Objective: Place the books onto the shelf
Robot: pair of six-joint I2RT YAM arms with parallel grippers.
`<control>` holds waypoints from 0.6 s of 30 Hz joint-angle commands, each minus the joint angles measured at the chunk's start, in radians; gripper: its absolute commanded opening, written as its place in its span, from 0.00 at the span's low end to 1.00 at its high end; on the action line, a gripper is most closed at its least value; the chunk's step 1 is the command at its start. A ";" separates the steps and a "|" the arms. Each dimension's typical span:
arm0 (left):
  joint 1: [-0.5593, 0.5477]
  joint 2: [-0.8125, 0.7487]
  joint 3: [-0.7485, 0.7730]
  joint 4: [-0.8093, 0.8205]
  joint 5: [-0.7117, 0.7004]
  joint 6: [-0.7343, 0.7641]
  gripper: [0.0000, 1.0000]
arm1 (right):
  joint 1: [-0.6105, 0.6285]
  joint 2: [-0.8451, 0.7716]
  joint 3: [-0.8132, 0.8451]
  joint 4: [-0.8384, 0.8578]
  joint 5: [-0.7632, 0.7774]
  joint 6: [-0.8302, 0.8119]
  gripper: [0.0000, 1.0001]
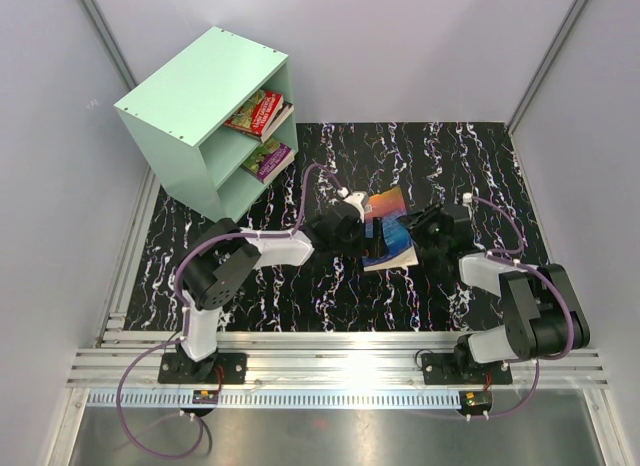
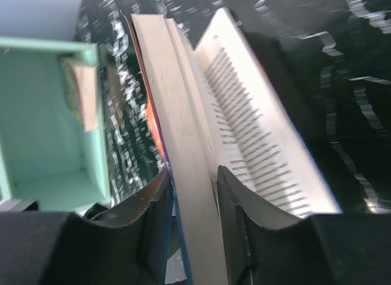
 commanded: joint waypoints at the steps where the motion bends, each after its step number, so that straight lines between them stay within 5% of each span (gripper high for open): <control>1: -0.037 0.008 -0.029 0.127 0.197 -0.051 0.95 | 0.112 0.016 -0.034 0.021 -0.287 0.045 0.41; 8: -0.021 -0.003 -0.052 0.132 0.198 -0.050 0.95 | 0.125 -0.031 -0.072 0.004 -0.297 0.023 0.49; 15: -0.009 -0.038 -0.080 0.127 0.197 -0.047 0.95 | 0.128 -0.083 -0.071 -0.071 -0.275 -0.023 0.09; 18: 0.012 -0.099 -0.137 0.133 0.194 -0.048 0.95 | 0.127 -0.111 -0.057 -0.120 -0.266 -0.043 0.00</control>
